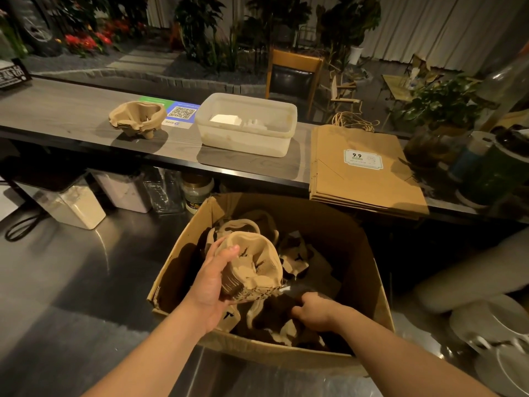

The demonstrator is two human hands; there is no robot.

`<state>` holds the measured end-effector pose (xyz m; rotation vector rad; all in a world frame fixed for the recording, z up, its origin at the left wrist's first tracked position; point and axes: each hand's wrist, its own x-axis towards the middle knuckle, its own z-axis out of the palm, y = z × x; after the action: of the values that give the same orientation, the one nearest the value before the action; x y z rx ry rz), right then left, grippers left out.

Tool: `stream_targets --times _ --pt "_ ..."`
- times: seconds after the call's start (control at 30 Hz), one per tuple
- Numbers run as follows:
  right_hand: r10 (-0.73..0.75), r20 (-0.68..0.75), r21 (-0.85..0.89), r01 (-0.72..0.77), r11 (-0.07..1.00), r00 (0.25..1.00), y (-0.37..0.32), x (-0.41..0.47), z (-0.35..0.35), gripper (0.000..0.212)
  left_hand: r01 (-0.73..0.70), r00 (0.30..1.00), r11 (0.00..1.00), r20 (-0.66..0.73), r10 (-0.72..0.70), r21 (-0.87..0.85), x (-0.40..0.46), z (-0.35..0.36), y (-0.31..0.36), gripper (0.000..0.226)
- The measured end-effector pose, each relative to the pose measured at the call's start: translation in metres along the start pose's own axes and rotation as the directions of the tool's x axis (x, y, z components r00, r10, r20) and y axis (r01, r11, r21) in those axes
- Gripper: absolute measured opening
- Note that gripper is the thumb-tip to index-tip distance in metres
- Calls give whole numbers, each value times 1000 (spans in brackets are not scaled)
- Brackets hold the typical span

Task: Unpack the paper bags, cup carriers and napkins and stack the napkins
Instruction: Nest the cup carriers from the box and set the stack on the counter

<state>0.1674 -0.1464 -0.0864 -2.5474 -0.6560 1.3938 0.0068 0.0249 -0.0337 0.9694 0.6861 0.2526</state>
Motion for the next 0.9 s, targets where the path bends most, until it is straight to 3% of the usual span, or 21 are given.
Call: stream_targets --times 0.1,0.27,0.43,0.6,0.7,0.9 --pt "13 -68 24 -11 1000 998 3 -9 -7 47 2 1000 1000 -2 -2 -24 0 -3 0 63" --pt "56 -167 300 -3 954 984 21 -15 -18 21 -32 999 998 -27 30 -52 1 -4 -1 60" --pt "118 -311 556 80 827 943 29 -19 -22 23 -81 996 993 -48 77 -87 -1 -3 1 61" --pt "122 -311 748 164 643 943 11 -40 -22 29 -102 994 993 -38 100 -53 -8 4 5 55" --pt "61 -299 793 213 570 952 -5 -57 -24 29 -119 992 992 -41 118 -35 -11 7 5 48" --pt "-73 -358 717 324 617 931 -31 -73 -19 30 -157 987 988 -19 157 8 -15 10 5 72"
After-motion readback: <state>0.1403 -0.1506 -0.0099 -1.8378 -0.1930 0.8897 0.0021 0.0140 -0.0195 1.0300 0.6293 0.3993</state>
